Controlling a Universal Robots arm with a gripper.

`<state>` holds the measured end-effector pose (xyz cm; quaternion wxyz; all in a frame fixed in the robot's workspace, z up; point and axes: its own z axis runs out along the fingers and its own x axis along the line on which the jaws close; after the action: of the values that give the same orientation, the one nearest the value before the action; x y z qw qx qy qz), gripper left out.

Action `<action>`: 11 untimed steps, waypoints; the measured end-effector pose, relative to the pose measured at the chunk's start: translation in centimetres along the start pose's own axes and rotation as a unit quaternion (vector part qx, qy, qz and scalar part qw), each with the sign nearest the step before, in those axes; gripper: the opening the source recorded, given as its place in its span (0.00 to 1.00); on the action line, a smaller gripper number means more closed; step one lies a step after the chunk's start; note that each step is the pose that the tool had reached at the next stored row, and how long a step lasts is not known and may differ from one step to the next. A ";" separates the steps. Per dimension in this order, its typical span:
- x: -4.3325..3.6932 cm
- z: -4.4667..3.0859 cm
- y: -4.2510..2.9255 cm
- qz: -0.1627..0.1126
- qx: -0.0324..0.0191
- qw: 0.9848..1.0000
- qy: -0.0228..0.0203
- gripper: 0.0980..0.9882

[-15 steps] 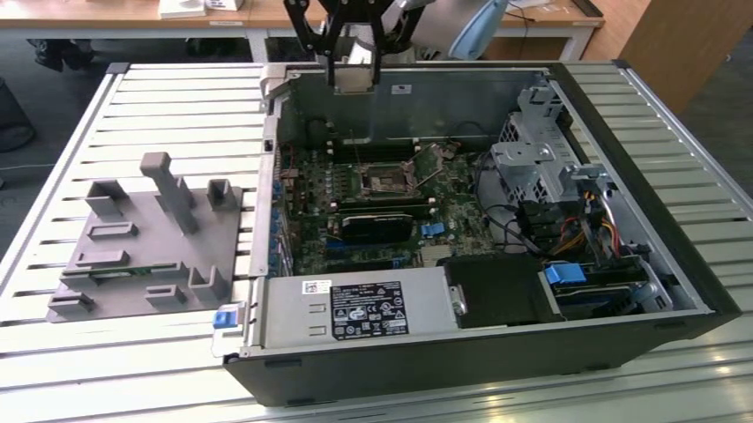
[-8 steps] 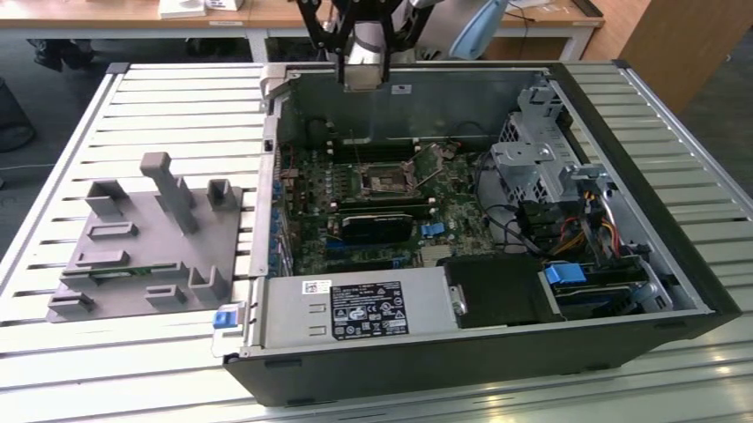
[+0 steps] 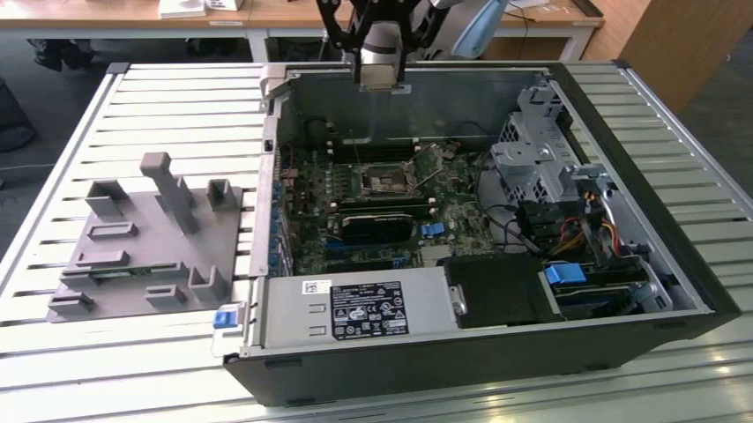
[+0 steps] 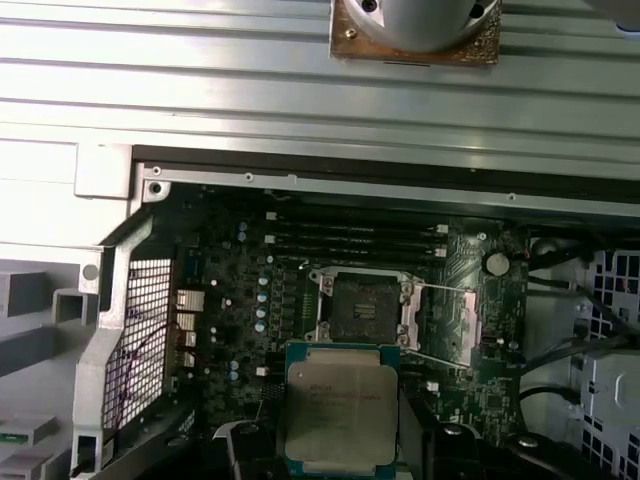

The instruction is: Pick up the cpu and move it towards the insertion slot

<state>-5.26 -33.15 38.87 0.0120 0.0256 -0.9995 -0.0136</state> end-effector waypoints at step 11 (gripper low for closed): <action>-1.03 0.07 -0.05 0.001 0.000 1.000 0.000 0.50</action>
<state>-4.23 -33.15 38.77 0.0120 0.0243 -0.9995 -0.0134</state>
